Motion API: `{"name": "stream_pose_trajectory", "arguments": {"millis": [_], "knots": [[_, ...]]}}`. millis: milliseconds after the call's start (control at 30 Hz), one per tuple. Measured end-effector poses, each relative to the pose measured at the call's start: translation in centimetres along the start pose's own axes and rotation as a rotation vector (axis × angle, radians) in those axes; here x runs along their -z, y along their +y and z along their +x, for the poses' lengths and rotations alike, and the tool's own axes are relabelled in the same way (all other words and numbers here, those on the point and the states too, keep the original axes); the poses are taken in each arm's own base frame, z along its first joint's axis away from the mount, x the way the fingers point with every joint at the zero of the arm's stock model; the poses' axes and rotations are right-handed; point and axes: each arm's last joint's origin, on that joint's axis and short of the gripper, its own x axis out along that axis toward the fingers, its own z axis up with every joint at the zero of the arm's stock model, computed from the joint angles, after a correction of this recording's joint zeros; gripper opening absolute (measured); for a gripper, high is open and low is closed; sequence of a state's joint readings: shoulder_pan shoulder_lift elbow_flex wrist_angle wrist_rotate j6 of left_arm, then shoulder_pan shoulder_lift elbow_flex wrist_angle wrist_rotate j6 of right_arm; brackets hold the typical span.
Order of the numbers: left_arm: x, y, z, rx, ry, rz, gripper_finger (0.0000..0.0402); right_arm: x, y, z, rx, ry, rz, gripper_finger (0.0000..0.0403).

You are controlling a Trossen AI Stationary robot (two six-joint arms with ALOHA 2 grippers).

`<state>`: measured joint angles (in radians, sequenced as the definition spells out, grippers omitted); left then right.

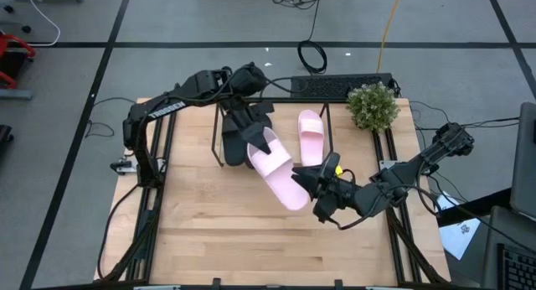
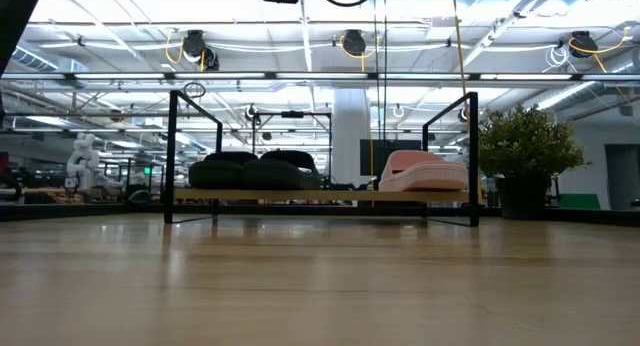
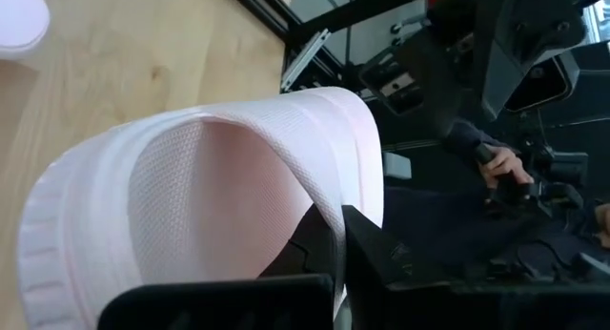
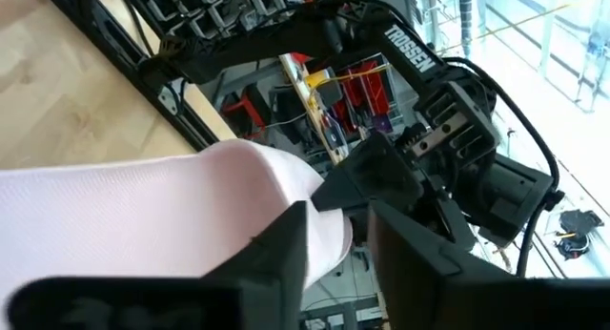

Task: Pick and place slides into the shelf
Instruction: Put the pink slide on the shelf

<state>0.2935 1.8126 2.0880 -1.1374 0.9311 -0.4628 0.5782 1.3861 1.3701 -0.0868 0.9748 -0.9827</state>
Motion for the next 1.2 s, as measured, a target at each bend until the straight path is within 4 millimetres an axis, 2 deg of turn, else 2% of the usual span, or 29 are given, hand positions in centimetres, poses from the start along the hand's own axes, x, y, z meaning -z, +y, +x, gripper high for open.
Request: {"name": "stream_pose_trajectory", "arguments": {"millis": [133, 233, 500, 767, 967, 1100, 1200], "knots": [[-0.4, -0.1, 0.0, 0.018, -0.02, 0.01, 0.0, -0.1, 0.1, -0.1, -0.005, -0.008, -0.011, 0.014], [-0.6, -0.3, 0.0, 0.033, -0.037, 0.005, 0.0, 0.0, 0.3, -0.2, -0.019, 0.001, -0.033, 0.0151], [-0.6, -0.7, 0.5, 0.045, -0.029, -0.031, 0.0, 0.4, 0.3, -0.1, 0.011, 0.076, -0.112, 0.0147], [-0.4, -1.7, 1.5, 0.071, -0.022, -0.027, 0.0, 1.1, 0.1, 1.0, 0.016, 0.115, -0.162, 0.0146], [-0.4, -2.1, 1.9, 0.078, -0.025, -0.032, 0.0, 1.0, 1.1, 2.1, -0.007, 0.12, -0.233, 0.0145], [-0.3, -2.2, 2.2, 0.073, -0.02, -0.035, 0.0, 0.9, 1.8, 2.7, 0.0, 0.159, -0.287, 0.012], [-0.2, -2.2, 2.2, 0.068, -0.019, -0.039, 0.0, 0.8, 2.0, 2.8, 0.017, 0.193, -0.321, 0.0072]]}}
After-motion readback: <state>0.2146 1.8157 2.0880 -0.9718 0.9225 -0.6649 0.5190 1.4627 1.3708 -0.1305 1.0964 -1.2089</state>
